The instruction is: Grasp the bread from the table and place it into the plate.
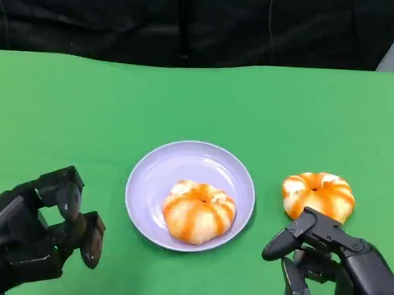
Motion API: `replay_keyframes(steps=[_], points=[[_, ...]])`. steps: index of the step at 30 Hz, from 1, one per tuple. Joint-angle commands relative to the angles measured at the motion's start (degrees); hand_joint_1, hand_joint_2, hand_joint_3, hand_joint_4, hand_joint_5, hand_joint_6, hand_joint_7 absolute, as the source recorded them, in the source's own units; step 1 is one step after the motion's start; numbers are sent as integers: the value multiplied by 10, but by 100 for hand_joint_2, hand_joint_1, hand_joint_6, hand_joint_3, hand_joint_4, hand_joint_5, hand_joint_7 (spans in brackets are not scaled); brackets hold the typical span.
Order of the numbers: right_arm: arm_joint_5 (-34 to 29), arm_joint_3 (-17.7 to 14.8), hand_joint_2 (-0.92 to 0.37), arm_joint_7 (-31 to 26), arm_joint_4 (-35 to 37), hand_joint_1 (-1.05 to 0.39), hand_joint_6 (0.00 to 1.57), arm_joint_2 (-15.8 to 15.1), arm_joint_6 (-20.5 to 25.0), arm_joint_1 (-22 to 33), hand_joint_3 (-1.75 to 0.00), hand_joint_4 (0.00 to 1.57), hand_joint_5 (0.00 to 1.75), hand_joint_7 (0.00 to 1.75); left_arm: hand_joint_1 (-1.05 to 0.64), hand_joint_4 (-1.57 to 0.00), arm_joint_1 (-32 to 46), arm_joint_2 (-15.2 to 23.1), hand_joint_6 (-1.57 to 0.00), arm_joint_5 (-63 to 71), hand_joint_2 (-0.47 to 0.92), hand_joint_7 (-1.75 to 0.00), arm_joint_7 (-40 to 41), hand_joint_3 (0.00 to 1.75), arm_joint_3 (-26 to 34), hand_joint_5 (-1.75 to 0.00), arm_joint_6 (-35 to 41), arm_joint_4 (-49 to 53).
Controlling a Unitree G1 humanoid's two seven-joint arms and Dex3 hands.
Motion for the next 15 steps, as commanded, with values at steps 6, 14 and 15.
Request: replay_keyframes(steps=[6, 14, 15], points=[[4, -6, -68, 0, 2, -6, 72, -4, -5, 3, -99, 77, 175, 145, -4, -89, 3, 4, -80, 4, 45, -172, 6, 151, 1, -175, -5, 1], [4, -6, -68, 0, 2, -6, 72, -4, -5, 3, -99, 77, 175, 145, -4, -89, 3, 4, -80, 4, 45, -172, 6, 151, 1, -175, -5, 1], [4, -6, -68, 0, 2, -6, 72, -4, -5, 3, -99, 77, 175, 145, -4, -89, 3, 4, -80, 4, 45, -172, 6, 151, 1, -175, -5, 1]])
